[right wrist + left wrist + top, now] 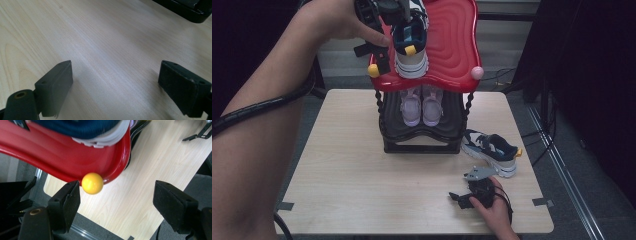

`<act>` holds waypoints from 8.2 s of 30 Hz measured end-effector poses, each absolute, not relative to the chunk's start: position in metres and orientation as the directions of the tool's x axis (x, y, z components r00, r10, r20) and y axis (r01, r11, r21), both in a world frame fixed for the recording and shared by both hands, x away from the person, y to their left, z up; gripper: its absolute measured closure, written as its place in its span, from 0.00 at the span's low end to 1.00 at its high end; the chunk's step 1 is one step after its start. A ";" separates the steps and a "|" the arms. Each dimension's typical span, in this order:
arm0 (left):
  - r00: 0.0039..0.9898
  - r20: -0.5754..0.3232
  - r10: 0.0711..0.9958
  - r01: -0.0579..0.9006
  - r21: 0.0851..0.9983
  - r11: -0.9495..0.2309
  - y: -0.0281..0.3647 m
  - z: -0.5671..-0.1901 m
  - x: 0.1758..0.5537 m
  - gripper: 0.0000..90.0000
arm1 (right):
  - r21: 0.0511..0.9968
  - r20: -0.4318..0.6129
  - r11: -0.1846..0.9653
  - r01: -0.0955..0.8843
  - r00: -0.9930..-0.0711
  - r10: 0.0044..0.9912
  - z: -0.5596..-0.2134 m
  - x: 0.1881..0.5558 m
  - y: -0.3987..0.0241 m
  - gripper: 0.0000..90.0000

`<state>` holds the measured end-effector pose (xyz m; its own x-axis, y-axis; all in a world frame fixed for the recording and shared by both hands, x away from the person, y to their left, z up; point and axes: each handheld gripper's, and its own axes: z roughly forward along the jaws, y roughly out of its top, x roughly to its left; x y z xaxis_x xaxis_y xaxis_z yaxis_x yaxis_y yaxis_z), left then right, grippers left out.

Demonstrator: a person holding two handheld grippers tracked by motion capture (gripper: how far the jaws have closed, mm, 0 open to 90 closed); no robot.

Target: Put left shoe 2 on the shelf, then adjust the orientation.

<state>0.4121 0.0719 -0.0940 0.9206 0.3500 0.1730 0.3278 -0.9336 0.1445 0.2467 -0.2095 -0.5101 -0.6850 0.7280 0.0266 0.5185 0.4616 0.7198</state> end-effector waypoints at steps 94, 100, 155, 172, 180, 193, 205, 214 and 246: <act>0.900 0.041 0.434 0.430 0.076 -0.900 0.161 -0.291 0.393 0.26 | 0.719 0.027 0.461 0.520 -0.684 0.729 -0.510 0.247 -0.209 0.13; 0.901 0.040 0.432 0.428 0.077 -0.900 0.158 -0.311 0.391 0.26 | 0.720 0.027 0.460 0.519 -0.684 0.729 -0.510 0.247 -0.209 0.13; 0.839 -0.014 0.543 0.514 0.344 -0.786 0.144 -0.465 0.374 0.23 | 0.720 0.026 0.462 0.518 -0.685 0.728 -0.510 0.247 -0.209 0.13; 0.785 -0.019 0.619 0.550 0.480 -0.683 0.154 -0.482 0.368 0.22 | 0.720 0.026 0.462 0.518 -0.685 0.728 -0.510 0.247 -0.209 0.13; 0.764 -0.031 0.644 0.556 0.537 -0.634 0.155 -0.491 0.365 0.20 | 0.719 0.026 0.462 0.519 -0.684 0.729 -0.510 0.247 -0.209 0.13; 0.718 -0.019 0.695 0.541 0.643 -0.542 0.160 -0.501 0.355 0.16 | 0.718 0.026 0.463 0.520 -0.684 0.729 -0.510 0.247 -0.209 0.13; 0.711 -0.014 0.703 0.499 0.715 -0.490 0.166 -0.509 0.347 0.15 | 0.717 0.030 0.467 0.518 -0.692 0.721 -0.510 0.246 -0.209 0.12; 0.712 -0.010 0.702 0.492 0.721 -0.489 0.167 -0.510 0.346 0.15 | 0.718 0.026 0.484 0.501 -0.713 0.700 -0.509 0.246 -0.215 0.15; 0.713 -0.015 0.701 0.493 0.722 -0.486 0.166 -0.510 0.346 0.14 | 0.717 0.010 0.493 0.493 -0.714 0.700 -0.431 0.274 -0.273 0.22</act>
